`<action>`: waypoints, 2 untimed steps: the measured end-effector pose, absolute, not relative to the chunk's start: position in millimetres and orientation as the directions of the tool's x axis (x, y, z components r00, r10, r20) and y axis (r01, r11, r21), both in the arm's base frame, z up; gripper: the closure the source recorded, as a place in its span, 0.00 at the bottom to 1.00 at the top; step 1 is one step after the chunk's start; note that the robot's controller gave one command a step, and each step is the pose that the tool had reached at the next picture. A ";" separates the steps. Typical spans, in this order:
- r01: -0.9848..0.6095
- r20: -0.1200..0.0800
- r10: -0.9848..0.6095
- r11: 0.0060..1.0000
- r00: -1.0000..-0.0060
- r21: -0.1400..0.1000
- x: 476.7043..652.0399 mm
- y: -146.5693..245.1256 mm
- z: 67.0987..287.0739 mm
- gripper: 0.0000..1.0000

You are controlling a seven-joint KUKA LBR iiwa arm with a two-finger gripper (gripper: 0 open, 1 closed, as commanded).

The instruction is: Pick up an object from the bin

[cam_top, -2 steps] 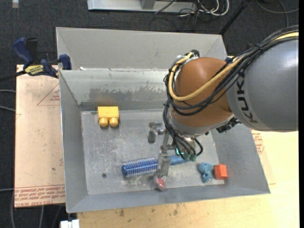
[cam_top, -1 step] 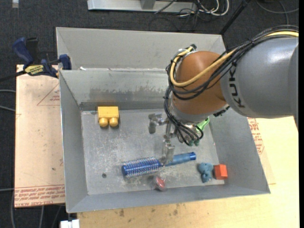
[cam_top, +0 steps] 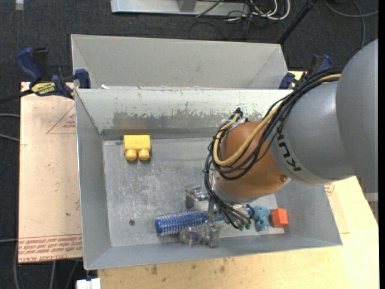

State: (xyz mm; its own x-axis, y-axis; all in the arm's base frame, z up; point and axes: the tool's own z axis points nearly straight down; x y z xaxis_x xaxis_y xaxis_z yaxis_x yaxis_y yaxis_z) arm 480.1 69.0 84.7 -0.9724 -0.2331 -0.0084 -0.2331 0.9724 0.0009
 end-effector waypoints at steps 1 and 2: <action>-0.233 -0.002 -0.233 0.972 -0.972 0.002 479.5 69.0 85.4 1.00; -0.240 -0.009 -0.240 0.971 -0.971 0.000 493.2 72.3 168.9 1.00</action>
Offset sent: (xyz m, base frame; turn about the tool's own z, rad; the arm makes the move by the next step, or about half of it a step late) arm 0.0000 0.0000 0.0000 0.0000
